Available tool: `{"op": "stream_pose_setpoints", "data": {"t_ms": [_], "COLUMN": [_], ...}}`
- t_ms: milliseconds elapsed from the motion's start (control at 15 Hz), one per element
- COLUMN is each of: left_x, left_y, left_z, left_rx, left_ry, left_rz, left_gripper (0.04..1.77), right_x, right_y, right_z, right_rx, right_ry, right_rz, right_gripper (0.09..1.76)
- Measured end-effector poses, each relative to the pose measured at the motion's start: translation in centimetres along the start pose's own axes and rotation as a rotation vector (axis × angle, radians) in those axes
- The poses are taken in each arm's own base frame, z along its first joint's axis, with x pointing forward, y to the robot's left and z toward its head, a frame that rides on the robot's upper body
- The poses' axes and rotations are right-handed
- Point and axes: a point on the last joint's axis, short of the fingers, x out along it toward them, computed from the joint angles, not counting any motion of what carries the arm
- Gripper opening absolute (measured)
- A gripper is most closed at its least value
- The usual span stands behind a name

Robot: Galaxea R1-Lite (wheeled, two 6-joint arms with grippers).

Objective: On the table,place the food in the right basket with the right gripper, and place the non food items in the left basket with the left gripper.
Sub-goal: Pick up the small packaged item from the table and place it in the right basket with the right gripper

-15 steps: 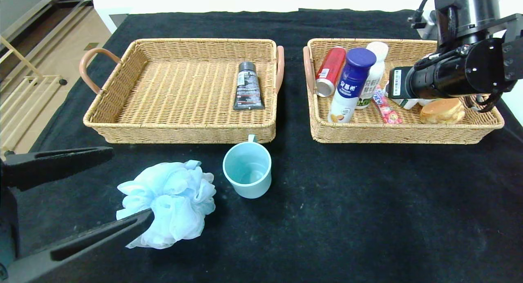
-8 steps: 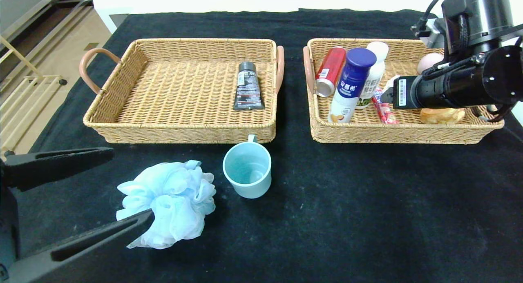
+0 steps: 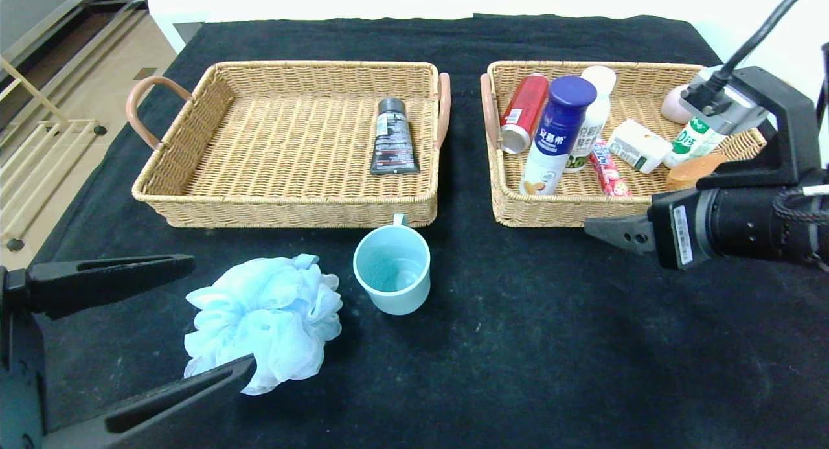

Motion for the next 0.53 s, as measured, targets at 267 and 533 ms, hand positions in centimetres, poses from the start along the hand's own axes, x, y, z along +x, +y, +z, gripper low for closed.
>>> {"op": "stream_pose_setpoints", "data": {"t_ms": [267, 533], "left_x": [0.3, 0.3], "left_y": [0.0, 0.0], "left_z": [-0.1, -0.1], "left_rx": [-0.002, -0.002], "left_ry": [0.012, 0.015], "left_rz": [0.002, 0.006], "left_gripper": [1.72, 1.72], "right_x": [-3.7, -4.4], "right_y": [1.5, 1.9], "right_z": [-2.3, -4.1], "right_rx": [-0.103, -0.139], "right_ry": [-0.080, -0.173], "right_rz": [0.204, 0.355], "right_gripper": [1.64, 1.67]}}
